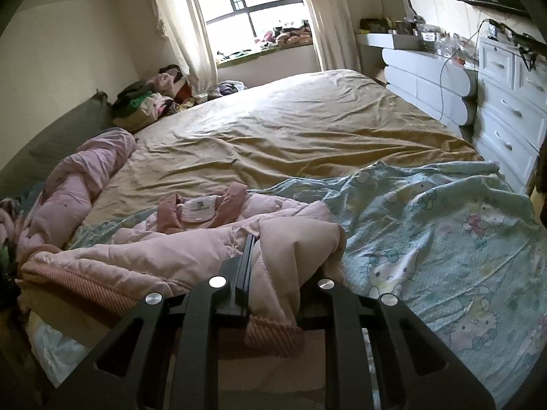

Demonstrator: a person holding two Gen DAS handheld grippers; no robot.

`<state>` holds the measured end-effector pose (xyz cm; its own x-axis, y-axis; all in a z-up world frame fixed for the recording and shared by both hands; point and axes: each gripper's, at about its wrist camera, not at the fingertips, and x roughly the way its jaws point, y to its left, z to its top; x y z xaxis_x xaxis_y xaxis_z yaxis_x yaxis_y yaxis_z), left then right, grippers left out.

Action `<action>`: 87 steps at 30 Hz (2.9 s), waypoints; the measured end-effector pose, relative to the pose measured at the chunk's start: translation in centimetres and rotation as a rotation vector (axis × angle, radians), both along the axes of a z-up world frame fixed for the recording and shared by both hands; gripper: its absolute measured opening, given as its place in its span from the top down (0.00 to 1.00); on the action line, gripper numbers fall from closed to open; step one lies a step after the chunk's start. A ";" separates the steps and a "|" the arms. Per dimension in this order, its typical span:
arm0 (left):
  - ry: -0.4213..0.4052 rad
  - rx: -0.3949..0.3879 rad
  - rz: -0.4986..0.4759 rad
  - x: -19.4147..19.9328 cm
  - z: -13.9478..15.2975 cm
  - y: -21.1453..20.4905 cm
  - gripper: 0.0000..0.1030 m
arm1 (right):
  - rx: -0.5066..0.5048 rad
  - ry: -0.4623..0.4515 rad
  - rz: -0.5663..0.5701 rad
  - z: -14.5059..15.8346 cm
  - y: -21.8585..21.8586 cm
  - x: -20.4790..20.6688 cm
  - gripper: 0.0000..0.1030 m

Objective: Fold large clothes

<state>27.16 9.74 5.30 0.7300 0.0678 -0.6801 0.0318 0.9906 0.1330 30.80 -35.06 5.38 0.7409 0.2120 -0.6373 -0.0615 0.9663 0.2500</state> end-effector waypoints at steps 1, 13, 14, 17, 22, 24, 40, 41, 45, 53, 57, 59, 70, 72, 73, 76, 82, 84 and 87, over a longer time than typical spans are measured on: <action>0.003 -0.001 0.000 0.2 -0.1 0.0 0.91 | -0.001 0.007 -0.003 -0.1 0.0 0.3 0.83; 0.066 -0.051 0.012 3.7 -1.0 1.1 0.89 | 0.158 0.087 -0.018 -0.1 -1.5 3.0 0.69; 0.072 -0.057 0.013 3.9 -1.1 1.2 0.89 | 0.181 0.086 -0.019 0.1 -1.6 3.0 0.64; 0.087 -0.070 0.014 4.5 -1.4 1.4 0.89 | 0.231 0.043 -0.055 1.1 -2.3 2.6 0.31; 0.107 -0.058 0.007 5.4 -1.8 1.2 0.86 | 0.092 -0.106 -0.101 4.1 -0.7 0.2 0.21; 0.113 -0.056 0.003 5.8 -1.8 1.1 0.84 | 0.056 -0.168 -0.059 4.6 0.9 -1.1 0.18; 0.112 -0.103 -0.017 7.0 -1.6 0.6 0.72 | -0.146 0.150 0.319 -9.1 19.2 1.6 0.13; 0.115 -0.134 -0.032 7.1 -1.4 0.7 0.64 | -0.153 0.165 0.312 -9.9 19.7 2.0 0.08; 0.097 -0.195 -0.059 7.1 -0.7 0.9 0.49 | -0.129 0.187 0.263 -11.5 20.1 3.6 0.05; 0.019 -0.274 -0.075 5.8 1.9 1.3 0.29 | -0.085 0.191 0.214 -11.5 19.5 5.4 0.04; -0.118 -0.184 -0.041 4.4 4.4 1.5 0.11 | -0.085 0.190 0.208 -11.4 19.6 5.7 0.05; -0.144 -0.155 -0.039 4.0 5.2 1.6 0.11 | -0.080 0.186 0.202 -11.1 20.0 5.9 0.05; -0.065 -0.100 0.036 4.0 0.2 4.7 0.10 | -0.079 0.067 0.052 -6.4 13.3 4.9 0.05; -0.038 -0.088 0.041 4.2 -1.5 5.0 0.10 | -0.094 0.056 0.004 -5.9 10.9 5.2 0.05; -0.028 -0.084 0.043 4.2 -2.1 5.2 0.10 | -0.098 0.055 -0.018 -5.6 9.8 5.0 0.05; 0.014 -0.074 0.050 4.2 -4.3 5.8 0.10 | -0.112 0.061 -0.081 -5.4 6.2 4.4 0.05; 0.064 -0.064 0.075 4.6 -7.0 6.5 0.10 | -0.161 0.108 -0.124 -6.3 2.5 5.3 0.05; 0.070 -0.062 0.075 4.6 -7.5 6.5 0.10 | -0.182 0.116 -0.121 -6.5 2.3 5.5 0.05; 0.076 -0.051 0.070 4.8 -7.9 6.1 0.10 | -0.203 0.121 -0.120 -6.9 2.2 6.2 0.05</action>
<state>31.97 15.86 -2.64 0.6712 0.0808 -0.7369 -0.0301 0.9962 0.0818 36.96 -32.89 -1.57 0.6686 -0.0135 -0.7435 0.0748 0.9960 0.0492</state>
